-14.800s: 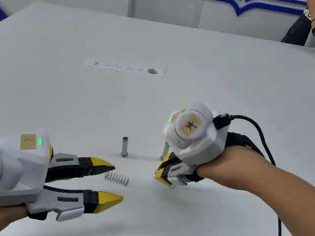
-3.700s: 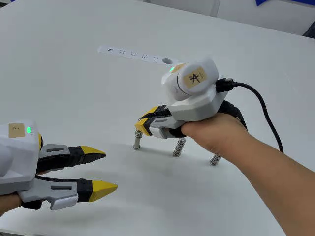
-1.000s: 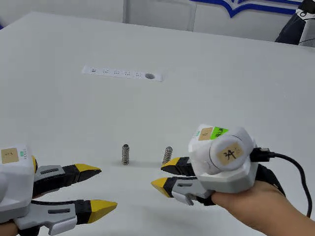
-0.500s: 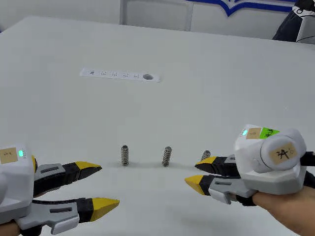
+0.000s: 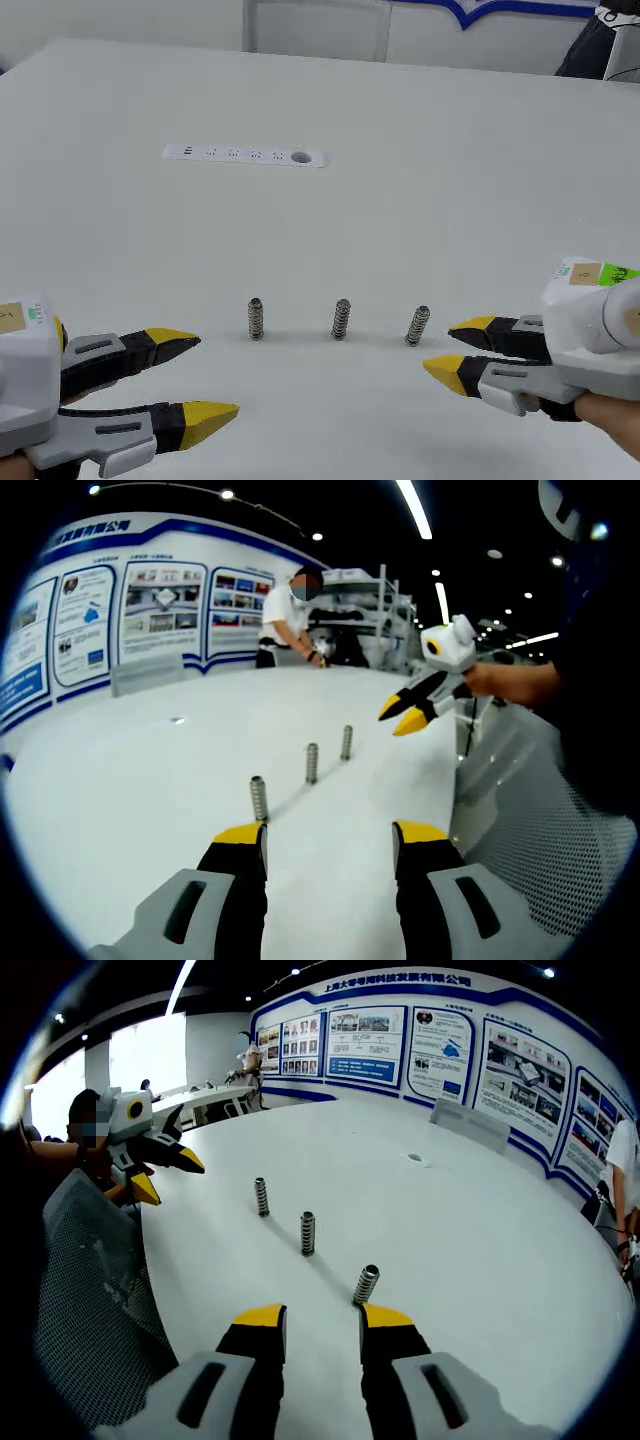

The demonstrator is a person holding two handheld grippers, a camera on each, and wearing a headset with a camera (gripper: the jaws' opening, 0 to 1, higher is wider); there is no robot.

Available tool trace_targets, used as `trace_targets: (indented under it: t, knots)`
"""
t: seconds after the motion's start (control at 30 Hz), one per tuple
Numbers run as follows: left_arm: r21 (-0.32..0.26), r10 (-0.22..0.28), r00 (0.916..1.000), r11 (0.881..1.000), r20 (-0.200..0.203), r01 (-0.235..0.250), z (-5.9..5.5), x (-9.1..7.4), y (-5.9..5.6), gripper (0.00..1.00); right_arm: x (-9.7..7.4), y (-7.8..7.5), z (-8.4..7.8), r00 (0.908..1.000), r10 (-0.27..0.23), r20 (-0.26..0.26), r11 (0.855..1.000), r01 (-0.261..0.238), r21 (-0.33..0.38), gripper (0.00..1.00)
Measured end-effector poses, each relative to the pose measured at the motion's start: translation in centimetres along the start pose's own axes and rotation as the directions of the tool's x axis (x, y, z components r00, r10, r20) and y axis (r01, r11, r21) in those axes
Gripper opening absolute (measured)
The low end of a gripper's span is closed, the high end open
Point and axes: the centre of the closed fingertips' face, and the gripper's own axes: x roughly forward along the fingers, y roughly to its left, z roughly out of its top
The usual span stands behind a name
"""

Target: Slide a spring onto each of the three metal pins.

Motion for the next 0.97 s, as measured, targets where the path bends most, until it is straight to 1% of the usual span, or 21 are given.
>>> trace_targets:
  t: [0.17,0.37,0.43,0.53,0.8,0.97]
  knots:
    - [-0.003,0.002,1.0,1.0,-0.005,-0.002,-0.1,0.0,-0.1,0.52,-0.8,-0.5,-0.8,0.9999,0.001,0.013,1.0,-0.001,0.001,0.34]
    - [-0.012,0.006,1.0,1.0,-0.006,-0.006,-0.3,0.0,-0.1,0.52,-1.2,-0.4,-1.7,0.9998,0.014,0.014,1.0,-0.014,-0.007,0.4]
    - [-0.015,0.008,0.9999,1.0,-0.007,-0.008,-0.4,-0.1,-0.1,0.52,-1.4,-0.4,-2.0,0.9997,0.015,0.017,1.0,-0.015,-0.014,0.43]
    - [-0.019,0.01,0.9999,1.0,-0.01,-0.01,-0.6,-0.1,-0.1,0.52,-1.6,-0.5,-2.0,0.9993,0.016,0.035,1.0,-0.015,-0.022,0.47]
    - [-0.028,0.017,0.9998,0.999,-0.01,-0.017,-0.9,-0.3,0.1,0.53,-2.1,-0.9,-1.9,0.9987,0.016,0.049,0.999,-0.014,-0.031,0.51]
    - [-0.034,0.019,0.9998,0.999,-0.006,-0.019,-1.1,-0.3,0.2,0.53,-2.3,-0.9,-2.2,0.999,0.021,0.039,0.999,-0.02,-0.035,0.54]
